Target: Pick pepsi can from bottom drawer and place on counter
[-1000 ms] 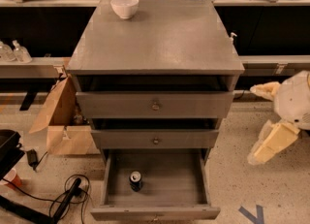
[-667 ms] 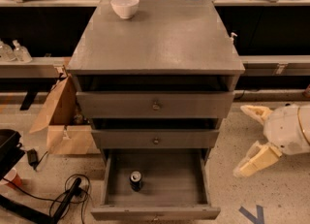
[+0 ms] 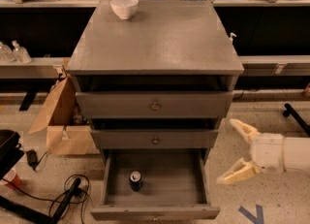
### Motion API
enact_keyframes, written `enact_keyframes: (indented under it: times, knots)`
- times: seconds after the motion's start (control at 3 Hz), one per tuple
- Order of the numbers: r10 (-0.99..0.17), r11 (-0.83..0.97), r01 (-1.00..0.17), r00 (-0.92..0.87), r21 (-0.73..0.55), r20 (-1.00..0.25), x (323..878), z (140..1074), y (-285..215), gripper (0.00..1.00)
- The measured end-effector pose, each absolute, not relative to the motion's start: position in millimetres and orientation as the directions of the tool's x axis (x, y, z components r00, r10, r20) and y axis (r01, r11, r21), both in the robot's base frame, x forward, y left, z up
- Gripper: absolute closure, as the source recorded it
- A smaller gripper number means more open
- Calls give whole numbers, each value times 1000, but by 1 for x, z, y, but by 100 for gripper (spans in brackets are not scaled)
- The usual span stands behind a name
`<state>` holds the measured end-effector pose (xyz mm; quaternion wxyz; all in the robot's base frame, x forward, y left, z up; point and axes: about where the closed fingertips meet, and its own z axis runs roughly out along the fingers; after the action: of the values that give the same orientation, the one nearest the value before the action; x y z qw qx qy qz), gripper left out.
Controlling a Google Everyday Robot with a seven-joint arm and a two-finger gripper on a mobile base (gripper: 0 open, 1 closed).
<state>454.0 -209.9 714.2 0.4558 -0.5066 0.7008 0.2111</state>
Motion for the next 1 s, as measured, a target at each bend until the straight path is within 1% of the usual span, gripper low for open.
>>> enact_keyframes:
  times: [0.33, 0.67, 1.0]
  knots:
    - [-510, 358, -919, -44, -166, -859, 475, 649, -170, 0]
    - [-491, 350, -916, 0, -197, -871, 503, 572, -139, 0]
    - [-460, 352, -915, 16, -199, -888, 529, 496, -117, 0]
